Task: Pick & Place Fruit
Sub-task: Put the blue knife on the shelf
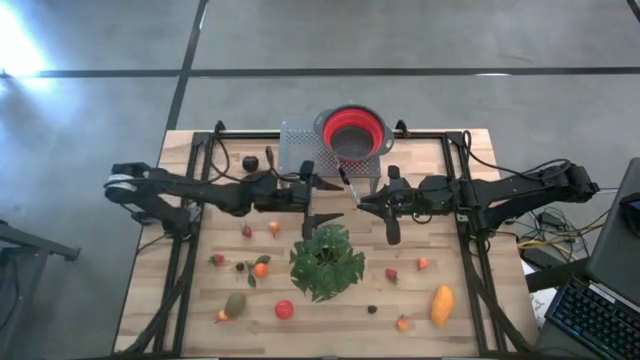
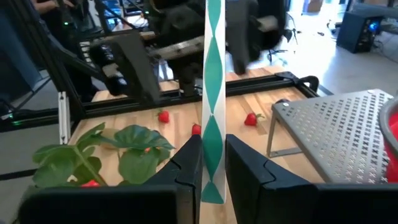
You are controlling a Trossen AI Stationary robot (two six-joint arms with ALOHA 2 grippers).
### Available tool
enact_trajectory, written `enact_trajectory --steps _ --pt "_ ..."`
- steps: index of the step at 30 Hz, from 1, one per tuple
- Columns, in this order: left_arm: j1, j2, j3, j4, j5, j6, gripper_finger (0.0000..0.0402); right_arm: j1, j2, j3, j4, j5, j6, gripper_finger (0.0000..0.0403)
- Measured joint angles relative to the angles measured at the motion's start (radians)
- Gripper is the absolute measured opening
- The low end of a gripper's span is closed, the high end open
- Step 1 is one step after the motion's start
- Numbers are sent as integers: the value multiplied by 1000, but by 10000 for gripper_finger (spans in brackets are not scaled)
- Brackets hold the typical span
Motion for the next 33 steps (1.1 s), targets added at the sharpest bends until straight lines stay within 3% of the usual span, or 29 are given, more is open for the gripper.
enact_trajectory --steps 10,33 --pt "22 62 92 11 113 -22 300 0 4 0 27 -29 -26 53" --pt "23 62 129 33 125 -39 300 -22 39 -1 174 -34 -136 52"
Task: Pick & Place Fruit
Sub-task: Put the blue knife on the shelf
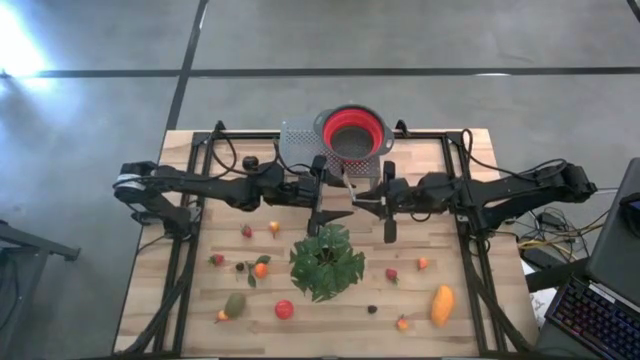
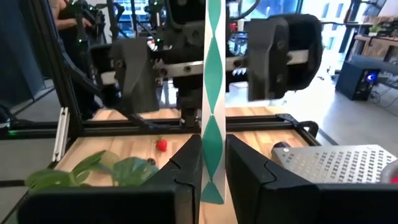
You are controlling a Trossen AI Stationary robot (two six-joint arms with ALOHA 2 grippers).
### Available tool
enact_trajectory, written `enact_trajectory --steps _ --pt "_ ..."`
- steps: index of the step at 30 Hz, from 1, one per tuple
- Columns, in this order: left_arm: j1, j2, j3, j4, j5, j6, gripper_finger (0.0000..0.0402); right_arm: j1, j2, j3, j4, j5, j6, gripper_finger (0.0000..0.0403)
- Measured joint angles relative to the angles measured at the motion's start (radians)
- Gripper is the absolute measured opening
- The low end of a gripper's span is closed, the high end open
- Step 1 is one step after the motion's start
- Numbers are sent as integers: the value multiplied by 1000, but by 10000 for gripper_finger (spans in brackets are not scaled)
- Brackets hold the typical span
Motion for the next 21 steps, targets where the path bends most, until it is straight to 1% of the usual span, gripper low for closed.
enact_trajectory --steps 4,8,14,21 --pt "0 0 0 1 0 0 290 -4 1 0 20 0 0 54" --pt "0 0 0 2 0 0 259 -10 2 9 13 -1 0 49" --pt "2 0 2 8 0 0 187 -10 2 13 10 -4 -2 51" --pt "6 0 2 8 -3 0 87 -9 3 11 10 -10 -2 51"
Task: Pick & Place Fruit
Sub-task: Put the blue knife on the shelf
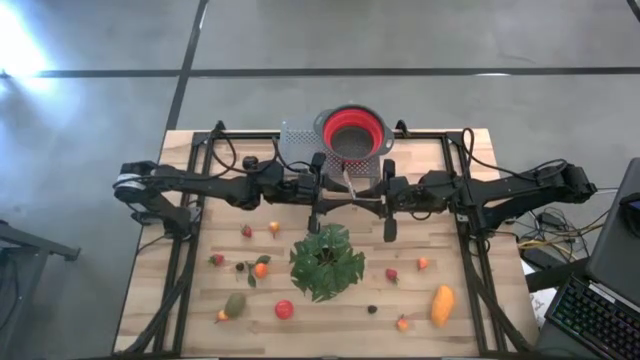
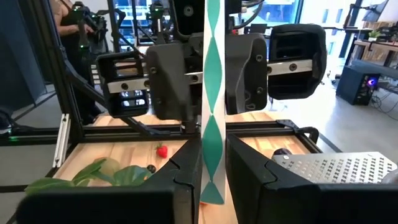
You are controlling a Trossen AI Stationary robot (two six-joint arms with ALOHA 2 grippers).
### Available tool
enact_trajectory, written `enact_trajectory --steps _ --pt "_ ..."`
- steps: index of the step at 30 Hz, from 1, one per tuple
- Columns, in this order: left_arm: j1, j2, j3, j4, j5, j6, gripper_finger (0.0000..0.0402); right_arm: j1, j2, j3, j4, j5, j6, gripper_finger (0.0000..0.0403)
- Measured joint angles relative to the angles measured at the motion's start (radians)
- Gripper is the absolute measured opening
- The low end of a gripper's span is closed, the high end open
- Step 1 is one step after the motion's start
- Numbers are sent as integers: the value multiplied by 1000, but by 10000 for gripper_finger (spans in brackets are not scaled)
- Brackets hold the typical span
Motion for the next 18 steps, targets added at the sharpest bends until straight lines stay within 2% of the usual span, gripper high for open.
enact_trajectory --steps 5,13,18 --pt "1 0 0 0 4 -7 32 0 0 -1 -1 -5 -3 52" --pt "6 0 0 0 6 -34 40 0 0 -1 -1 -3 2 64" --pt "13 0 -1 -11 6 -37 41 -1 0 4 -19 6 13 86"
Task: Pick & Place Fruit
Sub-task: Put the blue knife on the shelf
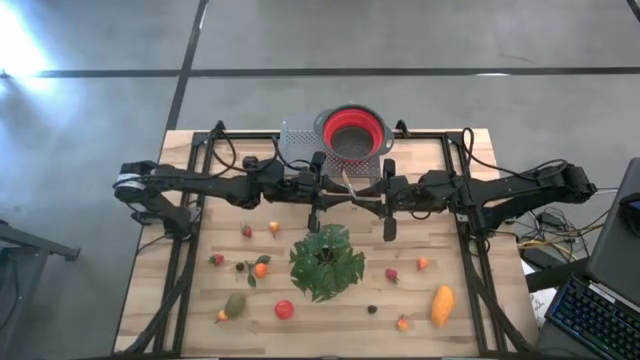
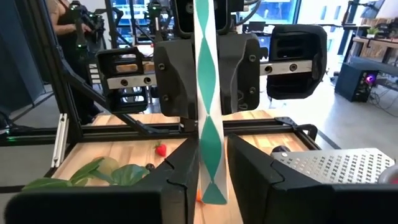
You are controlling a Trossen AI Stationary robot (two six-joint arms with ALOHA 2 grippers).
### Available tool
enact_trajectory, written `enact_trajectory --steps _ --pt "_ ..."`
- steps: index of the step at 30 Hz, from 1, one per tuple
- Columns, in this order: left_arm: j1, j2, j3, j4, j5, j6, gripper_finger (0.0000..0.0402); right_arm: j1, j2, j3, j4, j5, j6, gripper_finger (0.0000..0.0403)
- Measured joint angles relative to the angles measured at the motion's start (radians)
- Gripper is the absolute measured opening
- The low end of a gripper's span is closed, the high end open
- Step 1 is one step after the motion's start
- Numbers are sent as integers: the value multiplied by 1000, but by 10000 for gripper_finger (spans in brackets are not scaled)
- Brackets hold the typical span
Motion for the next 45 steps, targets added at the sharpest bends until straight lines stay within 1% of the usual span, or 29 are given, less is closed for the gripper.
enact_trajectory --steps 4,7,10,12,14,16,18,20,22,25,27,30,34,36,40,45 --pt "7 -11 -1 -28 -1 -7 39 0 -9 32 -96 7 19 115" --pt "13 -38 -1 -58 -28 -14 39 0 -15 72 -196 9 22 140" --pt "14 -83 -1 -128 -123 -15 39 0 -16 132 -343 27 44 165" --pt "14 -122 5 -198 -216 -23 40 0 -16 182 -480 84 61 179" --pt "19 -158 31 -317 -320 -54 40 -1 -15 235 -622 178 94 189" --pt "30 -191 83 -483 -413 -91 40 -2 -15 286 -766 295 143 195" --pt "42 -206 157 -659 -491 -137 40 -4 -15 336 -902 406 202 197" --pt "57 -209 242 -840 -558 -187 40 -5 -16 383 -1023 489 260 196" --pt "72 -201 338 -1011 -611 -240 40 -16 -22 429 -1119 521 303 192" --pt "101 -178 475 -1230 -662 -311 41 -45 -31 490 -1232 524 347 183" --pt "127 -159 557 -1354 -670 -365 41 -72 -38 525 -1294 524 364 178" --pt "177 -140 644 -1479 -672 -447 41 -124 -52 571 -1364 525 374 171" --pt "265 -105 702 -1603 -660 -543 41 -208 -74 608 -1409 525 346 164" --pt "314 -85 704 -1634 -605 -590 41 -253 -82 621 -1423 525 325 162" --pt "400 -41 702 -1653 -437 -662 41 -352 -100 649 -1423 525 252 160" --pt "470 23 707 -1653 -343 -754 41 -474 -109 666 -1423 525 150 168"
